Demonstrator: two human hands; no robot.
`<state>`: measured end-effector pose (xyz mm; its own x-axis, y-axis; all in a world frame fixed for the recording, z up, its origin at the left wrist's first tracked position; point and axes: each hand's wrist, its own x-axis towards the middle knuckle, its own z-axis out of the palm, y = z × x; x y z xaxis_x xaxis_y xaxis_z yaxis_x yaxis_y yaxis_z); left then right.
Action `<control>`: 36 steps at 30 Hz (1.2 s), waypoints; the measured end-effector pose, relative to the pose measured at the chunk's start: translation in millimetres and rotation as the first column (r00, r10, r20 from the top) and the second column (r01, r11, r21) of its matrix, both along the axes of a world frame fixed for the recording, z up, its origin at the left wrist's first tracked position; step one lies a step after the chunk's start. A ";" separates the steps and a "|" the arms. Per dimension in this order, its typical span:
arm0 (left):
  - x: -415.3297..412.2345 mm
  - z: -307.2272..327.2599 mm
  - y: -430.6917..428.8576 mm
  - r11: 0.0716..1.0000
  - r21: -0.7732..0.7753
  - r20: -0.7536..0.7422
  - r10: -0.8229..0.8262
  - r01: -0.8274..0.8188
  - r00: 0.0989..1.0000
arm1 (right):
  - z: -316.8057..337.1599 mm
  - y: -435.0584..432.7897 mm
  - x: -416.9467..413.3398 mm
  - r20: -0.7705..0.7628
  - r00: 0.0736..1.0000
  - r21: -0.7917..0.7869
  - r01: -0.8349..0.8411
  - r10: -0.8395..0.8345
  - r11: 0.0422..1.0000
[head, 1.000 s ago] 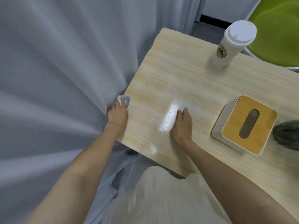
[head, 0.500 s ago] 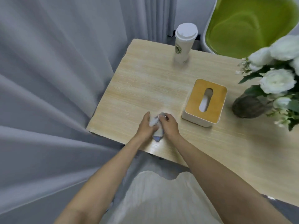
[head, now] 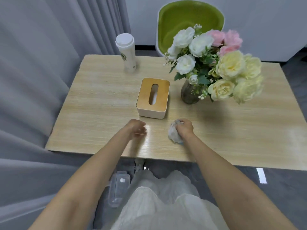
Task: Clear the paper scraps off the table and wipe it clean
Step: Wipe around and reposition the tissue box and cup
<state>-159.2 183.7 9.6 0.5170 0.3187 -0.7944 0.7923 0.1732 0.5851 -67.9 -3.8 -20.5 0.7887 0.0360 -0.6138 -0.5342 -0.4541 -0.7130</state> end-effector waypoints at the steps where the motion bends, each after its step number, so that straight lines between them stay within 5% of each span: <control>1: 2.1 0.8 6.5 0.995 -0.023 -0.016 0.094 -0.095 0.995 | 0.9 -0.5 3.2 -0.007 1.000 0.003 0.012 -0.012 1.000; 6: 20.0 3.5 20.6 0.952 0.098 0.071 0.285 -0.291 0.956 | 9.8 11.6 8.1 -0.021 0.999 -0.008 -0.026 0.026 1.000; 14: 62.2 -2.1 21.2 0.979 0.108 0.278 0.138 -0.174 0.950 | 20.1 60.3 21.1 0.154 0.978 0.044 -0.147 0.139 0.988; 20: 54.9 -13.0 38.8 0.986 0.099 0.362 0.093 -0.137 0.928 | 11.8 87.0 14.9 0.142 0.990 0.162 -0.024 0.001 0.986; 36: -24.3 27.1 240.4 0.936 0.122 0.399 0.258 -0.330 0.880 | 43.8 290.5 -32.2 0.242 0.936 0.261 -0.318 0.257 0.911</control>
<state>-183.6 424.1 36.8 0.6212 0.6220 -0.4766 0.4398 0.2267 0.8690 -100.2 286.7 23.4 0.8208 0.4327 -0.3730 -0.2459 -0.3218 -0.9143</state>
